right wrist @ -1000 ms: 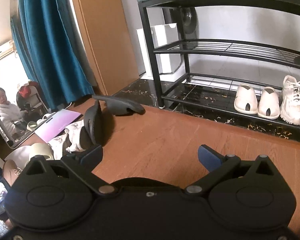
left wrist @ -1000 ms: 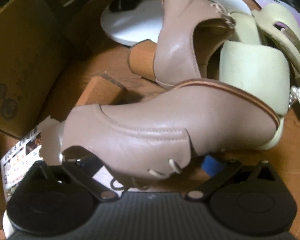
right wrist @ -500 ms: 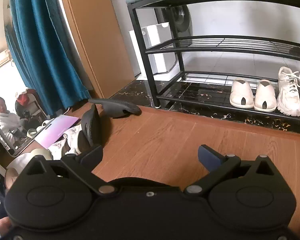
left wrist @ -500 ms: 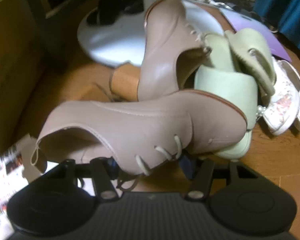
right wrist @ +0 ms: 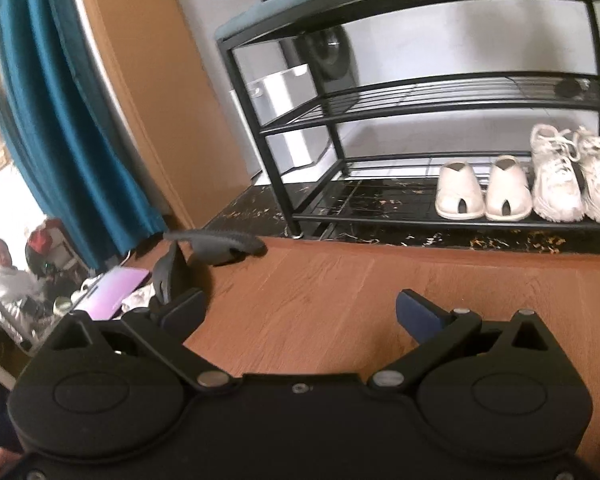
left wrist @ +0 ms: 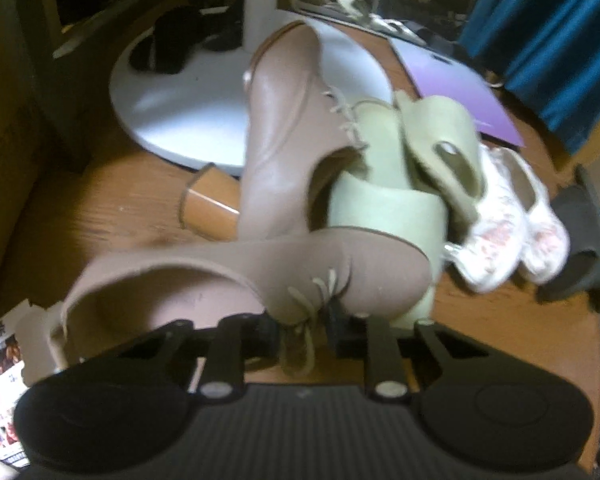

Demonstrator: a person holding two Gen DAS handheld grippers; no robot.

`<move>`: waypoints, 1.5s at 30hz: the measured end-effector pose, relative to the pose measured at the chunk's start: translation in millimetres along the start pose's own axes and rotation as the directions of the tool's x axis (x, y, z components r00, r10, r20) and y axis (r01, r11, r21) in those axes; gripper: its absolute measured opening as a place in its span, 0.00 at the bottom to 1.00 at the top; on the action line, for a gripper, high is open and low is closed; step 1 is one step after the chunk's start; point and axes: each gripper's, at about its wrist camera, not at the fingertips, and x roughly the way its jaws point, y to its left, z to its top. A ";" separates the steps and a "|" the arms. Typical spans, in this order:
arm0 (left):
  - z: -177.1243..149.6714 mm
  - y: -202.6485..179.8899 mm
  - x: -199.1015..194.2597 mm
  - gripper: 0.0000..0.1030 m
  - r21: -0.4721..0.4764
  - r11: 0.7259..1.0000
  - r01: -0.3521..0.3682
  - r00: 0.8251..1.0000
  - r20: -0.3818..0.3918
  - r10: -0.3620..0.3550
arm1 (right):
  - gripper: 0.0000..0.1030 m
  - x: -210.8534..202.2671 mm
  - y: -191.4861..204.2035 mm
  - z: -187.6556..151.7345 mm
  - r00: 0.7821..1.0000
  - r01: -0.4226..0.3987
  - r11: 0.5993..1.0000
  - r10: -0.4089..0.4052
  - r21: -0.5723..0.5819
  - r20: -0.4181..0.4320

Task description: Organize scattered shoes

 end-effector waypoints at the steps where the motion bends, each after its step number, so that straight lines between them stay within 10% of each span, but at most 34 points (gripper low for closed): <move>1: -2.3 -1.4 -3.6 0.16 0.016 1.000 0.024 1.000 -0.015 -0.024 | 1.00 0.6 -4.2 -0.5 1.000 0.003 1.000 -0.002 0.015 -0.004; 14: -33.9 -92.2 -48.3 0.14 0.189 0.971 0.147 0.984 -0.126 -0.125 | 1.00 -3.1 -63.6 -1.6 0.999 0.042 0.977 -0.048 0.209 0.026; 20: -62.9 -201.8 -76.9 0.15 0.350 0.897 0.270 0.962 -0.123 -0.242 | 1.00 -12.6 -128.3 5.2 0.981 0.139 0.915 -0.181 0.378 0.077; 28: -193.3 -348.4 -102.7 0.21 0.645 0.681 0.345 0.930 -0.136 -0.342 | 1.00 -32.5 -226.9 -3.3 0.909 0.280 0.779 -0.403 0.560 0.105; 37: -412.8 -393.3 -76.0 0.20 0.836 0.374 0.402 0.915 -0.348 -0.206 | 1.00 -43.0 -273.7 -5.2 0.809 0.443 0.729 -0.576 0.522 0.119; 42: -473.2 -382.5 -102.1 0.47 0.950 0.165 0.266 0.935 -0.212 -0.284 | 1.00 -29.3 -281.8 -1.7 0.834 0.432 0.768 -0.540 0.473 0.114; 45: -454.5 -381.9 -113.7 0.77 0.978 0.151 0.145 0.949 -0.094 -0.302 | 1.00 -24.2 -289.5 -2.5 0.860 0.409 0.774 -0.504 0.484 0.079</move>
